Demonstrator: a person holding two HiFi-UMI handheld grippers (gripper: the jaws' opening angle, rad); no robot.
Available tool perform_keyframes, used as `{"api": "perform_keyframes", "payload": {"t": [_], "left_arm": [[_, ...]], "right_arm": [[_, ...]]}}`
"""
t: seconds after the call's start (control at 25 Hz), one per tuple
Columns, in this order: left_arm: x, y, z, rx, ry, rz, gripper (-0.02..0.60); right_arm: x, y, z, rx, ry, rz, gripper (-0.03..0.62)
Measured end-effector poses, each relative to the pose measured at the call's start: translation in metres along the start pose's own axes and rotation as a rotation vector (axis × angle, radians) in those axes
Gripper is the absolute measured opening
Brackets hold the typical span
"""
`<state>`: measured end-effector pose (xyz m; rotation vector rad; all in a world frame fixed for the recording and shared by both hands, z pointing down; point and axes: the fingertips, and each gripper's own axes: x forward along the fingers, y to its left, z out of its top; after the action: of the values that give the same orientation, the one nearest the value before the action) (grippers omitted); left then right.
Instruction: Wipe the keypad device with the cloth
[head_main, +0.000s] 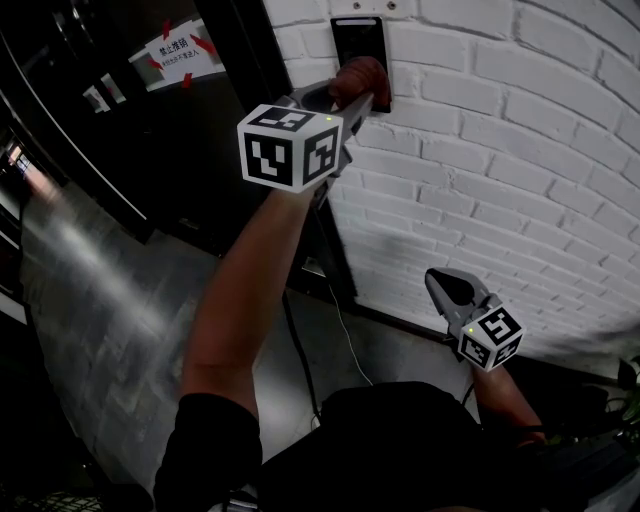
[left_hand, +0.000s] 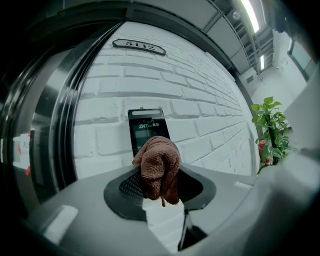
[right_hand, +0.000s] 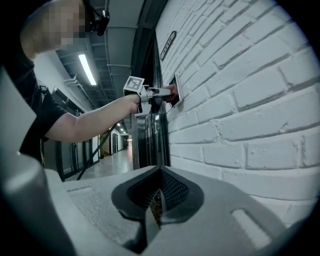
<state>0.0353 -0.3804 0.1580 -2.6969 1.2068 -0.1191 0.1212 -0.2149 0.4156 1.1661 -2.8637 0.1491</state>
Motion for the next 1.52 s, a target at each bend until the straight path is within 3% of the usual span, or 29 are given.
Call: {"api": "perform_keyframes", "payload": {"t": [1.0, 1.28, 1.52], "left_arm": [[-0.001, -0.019, -0.072, -0.037, 0.134, -0.061, 0.163], [-0.017, -0.028, -0.093, -0.043, 0.174, -0.116, 0.164], [-0.070, -0.034, -0.111, -0.100, 0.125, -0.204, 0.166]], "right_arm": [[-0.003, 0.014, 0.000, -0.006, -0.014, -0.041, -0.009], [0.000, 0.026, 0.006, -0.016, -0.013, -0.070, -0.009], [0.010, 0.053, 0.009, 0.004, -0.021, -0.119, -0.009]]}}
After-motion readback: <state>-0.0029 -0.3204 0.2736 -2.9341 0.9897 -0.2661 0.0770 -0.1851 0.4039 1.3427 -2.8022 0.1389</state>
